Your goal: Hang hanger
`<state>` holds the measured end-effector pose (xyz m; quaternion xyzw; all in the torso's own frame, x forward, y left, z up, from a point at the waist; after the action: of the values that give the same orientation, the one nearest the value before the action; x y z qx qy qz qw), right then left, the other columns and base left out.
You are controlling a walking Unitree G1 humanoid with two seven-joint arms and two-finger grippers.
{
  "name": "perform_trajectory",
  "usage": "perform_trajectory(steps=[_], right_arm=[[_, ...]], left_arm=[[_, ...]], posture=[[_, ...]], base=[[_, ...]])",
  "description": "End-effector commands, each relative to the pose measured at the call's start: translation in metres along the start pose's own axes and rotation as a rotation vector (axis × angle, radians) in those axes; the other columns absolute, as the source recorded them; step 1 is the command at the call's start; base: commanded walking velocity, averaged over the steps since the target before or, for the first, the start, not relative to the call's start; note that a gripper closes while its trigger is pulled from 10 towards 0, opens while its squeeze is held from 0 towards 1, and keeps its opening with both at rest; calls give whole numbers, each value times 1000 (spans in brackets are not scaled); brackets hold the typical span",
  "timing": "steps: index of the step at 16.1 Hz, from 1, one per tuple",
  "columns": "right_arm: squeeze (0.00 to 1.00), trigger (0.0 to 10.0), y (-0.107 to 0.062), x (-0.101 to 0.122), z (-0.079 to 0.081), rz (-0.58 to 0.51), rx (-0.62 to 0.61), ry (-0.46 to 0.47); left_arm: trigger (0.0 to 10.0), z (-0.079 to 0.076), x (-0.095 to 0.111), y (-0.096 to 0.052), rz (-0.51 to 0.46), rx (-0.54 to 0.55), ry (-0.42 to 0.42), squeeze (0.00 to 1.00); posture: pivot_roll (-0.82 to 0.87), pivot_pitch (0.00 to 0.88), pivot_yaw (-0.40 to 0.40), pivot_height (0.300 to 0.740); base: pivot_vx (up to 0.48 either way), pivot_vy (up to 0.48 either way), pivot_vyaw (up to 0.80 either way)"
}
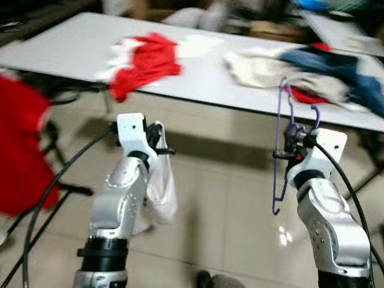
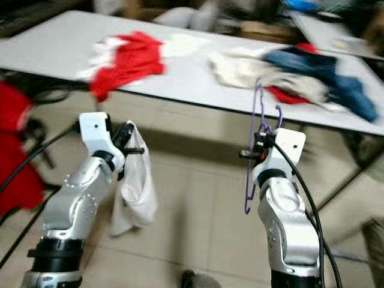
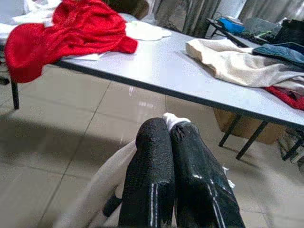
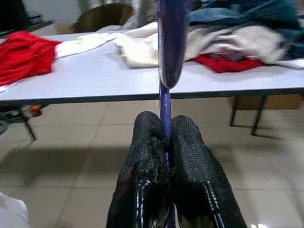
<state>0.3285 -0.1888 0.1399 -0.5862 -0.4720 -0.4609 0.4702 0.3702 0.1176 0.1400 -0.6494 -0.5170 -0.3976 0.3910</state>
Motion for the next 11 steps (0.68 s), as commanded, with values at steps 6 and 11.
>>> perform_trajectory(steps=[6,11], right_arm=[[0,10000,2,-6,-10,28,-28,-69],[0,10000,1,-9,-1,48,30,-65]], left_arm=[[10000,-13,8,1,-40,-60,89,0],[10000,-13,6,-8,-39,-121,174,0]], posture=[[59,16,-38,740],[53,4,-48,740]], base=[[0,0,-765],[0,0,-761]])
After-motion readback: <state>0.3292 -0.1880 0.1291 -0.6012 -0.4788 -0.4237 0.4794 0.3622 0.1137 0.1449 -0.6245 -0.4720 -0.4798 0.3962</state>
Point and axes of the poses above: a point about 5 cm out from each wrist's last joint towards the gripper, its own y axis pointing out of the wrist towards the gripper, its own x axis along the axis of the wrist's last joint, z = x × y, the point moved 6 cm from there along y, pointing out of the wrist towards the gripper, and after that the axes turned 11 degrees about -y, right-handed, at the moved point
